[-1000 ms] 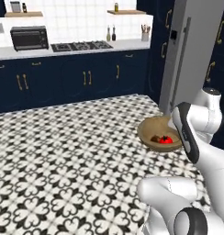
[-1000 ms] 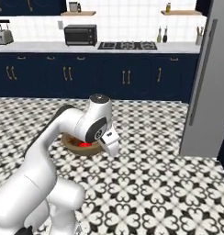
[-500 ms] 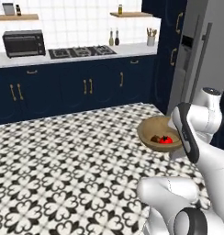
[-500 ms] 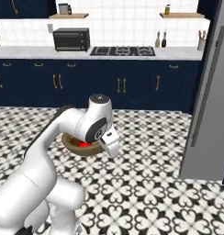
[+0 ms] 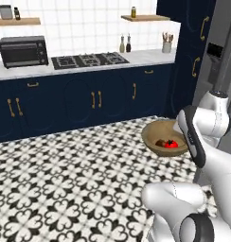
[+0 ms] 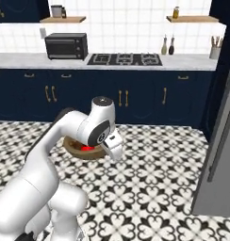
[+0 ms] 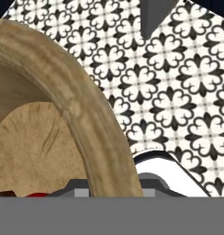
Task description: Pick the chicken drumstick and tomato from their plates and place them in the bowl. Then put the bowl in the fridge.
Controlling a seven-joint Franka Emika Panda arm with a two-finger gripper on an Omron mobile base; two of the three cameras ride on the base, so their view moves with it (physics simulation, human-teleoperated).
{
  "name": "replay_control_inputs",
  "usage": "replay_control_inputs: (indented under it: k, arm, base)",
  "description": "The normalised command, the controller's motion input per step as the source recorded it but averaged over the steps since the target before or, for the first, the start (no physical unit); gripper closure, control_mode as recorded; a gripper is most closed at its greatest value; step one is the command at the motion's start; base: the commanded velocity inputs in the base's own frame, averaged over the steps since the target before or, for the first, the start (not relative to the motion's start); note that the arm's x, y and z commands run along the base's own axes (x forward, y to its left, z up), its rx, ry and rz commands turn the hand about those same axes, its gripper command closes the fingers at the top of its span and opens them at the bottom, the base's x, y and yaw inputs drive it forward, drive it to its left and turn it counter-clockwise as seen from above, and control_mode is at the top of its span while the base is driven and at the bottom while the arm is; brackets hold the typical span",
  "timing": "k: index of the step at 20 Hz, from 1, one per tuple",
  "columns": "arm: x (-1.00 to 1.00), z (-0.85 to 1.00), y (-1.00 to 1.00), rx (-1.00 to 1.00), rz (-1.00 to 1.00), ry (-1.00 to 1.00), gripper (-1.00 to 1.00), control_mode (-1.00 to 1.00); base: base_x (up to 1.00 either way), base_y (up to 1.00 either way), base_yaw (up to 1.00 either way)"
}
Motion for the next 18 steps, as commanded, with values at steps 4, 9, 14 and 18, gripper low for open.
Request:
replay_control_inputs:
  k: [4,9,14,18]
  arm:
    - [0.0,0.0,0.0,0.0,0.0,0.0,1.0,1.0]
    - [0.0,0.0,0.0,0.0,0.0,0.0,1.0,1.0]
    - [0.0,0.0,0.0,0.0,0.0,0.0,1.0,1.0]
    - [0.0,0.0,0.0,0.0,0.0,0.0,1.0,1.0]
  base:
    - [1.0,-0.06,0.0]
    - [1.0,-0.02,-0.04]
    - [1.0,0.0,-0.28]
    - [1.0,0.1,-0.47]
